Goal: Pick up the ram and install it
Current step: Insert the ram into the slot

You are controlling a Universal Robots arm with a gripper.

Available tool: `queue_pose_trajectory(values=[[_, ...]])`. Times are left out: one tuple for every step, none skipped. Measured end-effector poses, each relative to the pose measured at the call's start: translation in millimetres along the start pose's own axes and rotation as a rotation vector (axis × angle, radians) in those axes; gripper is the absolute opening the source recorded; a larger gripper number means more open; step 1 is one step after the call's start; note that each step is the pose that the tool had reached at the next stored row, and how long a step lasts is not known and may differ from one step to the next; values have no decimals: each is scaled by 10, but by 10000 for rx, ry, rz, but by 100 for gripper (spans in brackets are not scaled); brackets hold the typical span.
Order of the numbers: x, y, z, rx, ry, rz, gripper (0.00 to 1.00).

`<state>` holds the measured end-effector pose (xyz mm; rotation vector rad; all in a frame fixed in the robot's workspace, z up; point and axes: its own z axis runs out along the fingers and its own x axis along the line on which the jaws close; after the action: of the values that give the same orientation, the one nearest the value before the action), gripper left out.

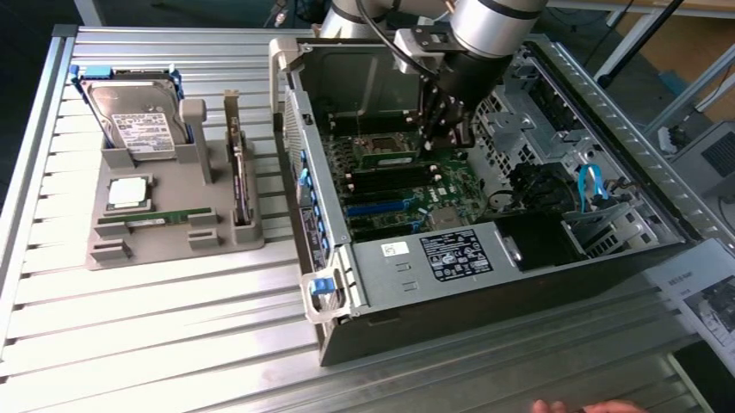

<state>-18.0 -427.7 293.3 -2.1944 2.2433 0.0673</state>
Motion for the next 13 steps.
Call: queue_pose_trajectory(values=[[0,-7,0,0,0,0,12],[0,-8,0,0,-1,0,12],[0,-8,0,0,-1,0,12],[0,-8,0,0,-1,1,12],[0,-8,0,0,0,0,12],[-3,-9,0,0,0,0,12],[-7,-10,1,0,0,-2,12],[-12,-9,1,0,-1,-2,12],[-20,-8,3,1,-1,0,12],[-29,-8,4,0,0,0,12],[-38,-8,5,0,0,0,12],[-47,-8,6,0,0,0,12],[-58,-7,7,0,-1,-1,12]])
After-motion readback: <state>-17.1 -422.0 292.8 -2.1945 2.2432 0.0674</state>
